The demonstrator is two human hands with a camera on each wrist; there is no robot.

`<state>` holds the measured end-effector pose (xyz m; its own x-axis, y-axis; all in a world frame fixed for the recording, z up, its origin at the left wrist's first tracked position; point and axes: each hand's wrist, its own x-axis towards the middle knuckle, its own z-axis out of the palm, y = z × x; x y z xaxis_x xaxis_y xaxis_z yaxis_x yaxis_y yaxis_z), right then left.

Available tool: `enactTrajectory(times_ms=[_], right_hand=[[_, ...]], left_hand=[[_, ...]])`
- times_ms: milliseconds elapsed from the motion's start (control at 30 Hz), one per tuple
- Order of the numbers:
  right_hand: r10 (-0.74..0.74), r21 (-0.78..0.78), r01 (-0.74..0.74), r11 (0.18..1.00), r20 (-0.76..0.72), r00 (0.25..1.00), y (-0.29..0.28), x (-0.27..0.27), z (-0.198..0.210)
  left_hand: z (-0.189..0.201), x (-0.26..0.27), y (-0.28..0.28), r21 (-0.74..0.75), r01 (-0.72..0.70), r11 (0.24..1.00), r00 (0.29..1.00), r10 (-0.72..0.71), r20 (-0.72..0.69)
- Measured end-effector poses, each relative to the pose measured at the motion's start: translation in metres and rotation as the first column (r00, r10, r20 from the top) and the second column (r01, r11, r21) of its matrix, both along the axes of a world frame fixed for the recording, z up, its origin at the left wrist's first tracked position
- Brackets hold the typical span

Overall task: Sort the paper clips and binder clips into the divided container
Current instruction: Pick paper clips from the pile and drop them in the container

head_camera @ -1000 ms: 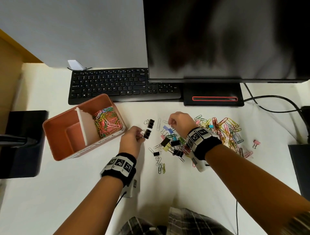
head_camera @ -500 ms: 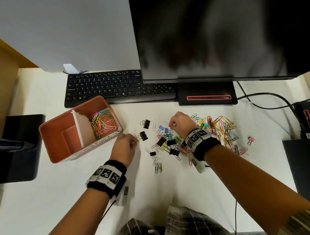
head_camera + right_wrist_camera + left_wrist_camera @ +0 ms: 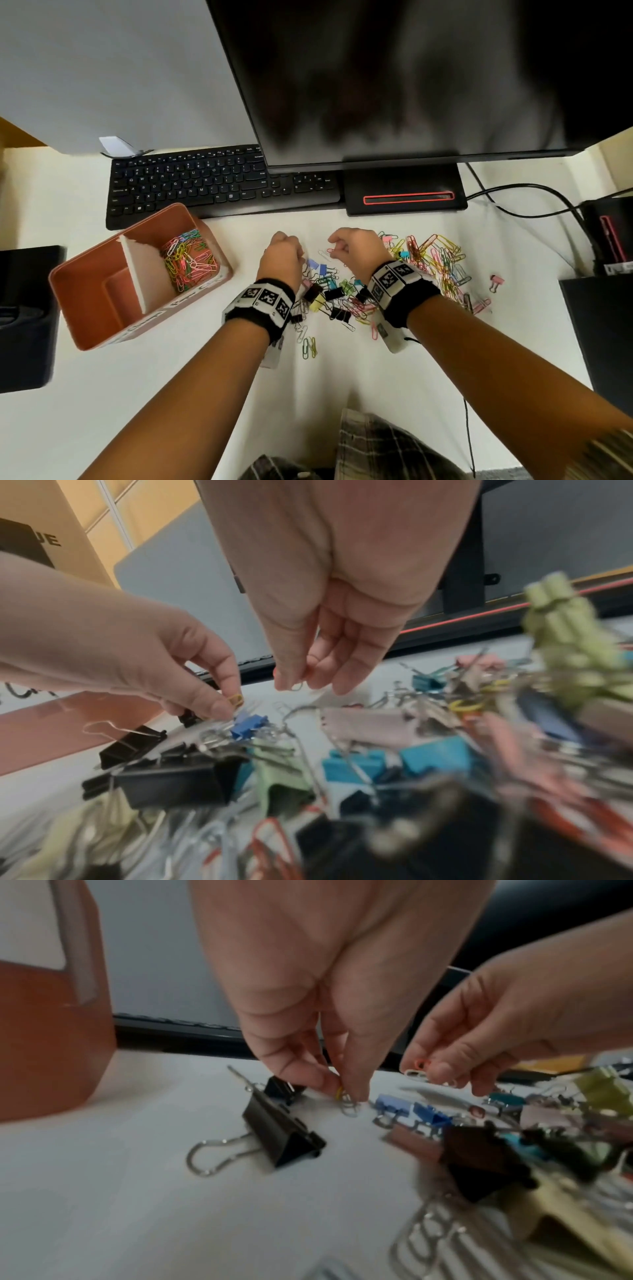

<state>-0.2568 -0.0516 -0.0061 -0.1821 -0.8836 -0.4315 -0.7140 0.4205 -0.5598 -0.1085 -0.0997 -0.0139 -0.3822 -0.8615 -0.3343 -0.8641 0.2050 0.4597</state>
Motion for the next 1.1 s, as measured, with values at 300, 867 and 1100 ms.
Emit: enactTrajectory(times_ms=[300,867,1100], right_hand=[[0.098,0.074,-0.093,0.993,-0.074,0.992,-0.015,0.014,-0.009],[0.392,0.155,-0.370,0.916,-0.147,0.908,-0.001,-0.020,0.007],[0.449,0.217,-0.408,0.887,-0.199,0.871,0.001,-0.016,0.009]], left_hand=[[-0.003,-0.006,-0.012,0.086,0.140,0.986,0.968,-0.154,0.196],[0.017,0.051,0.046,0.253,0.025,0.967,0.995,0.002,-0.104],[0.000,0.036,0.065,0.206,-0.027,0.978,0.998,0.014,0.068]])
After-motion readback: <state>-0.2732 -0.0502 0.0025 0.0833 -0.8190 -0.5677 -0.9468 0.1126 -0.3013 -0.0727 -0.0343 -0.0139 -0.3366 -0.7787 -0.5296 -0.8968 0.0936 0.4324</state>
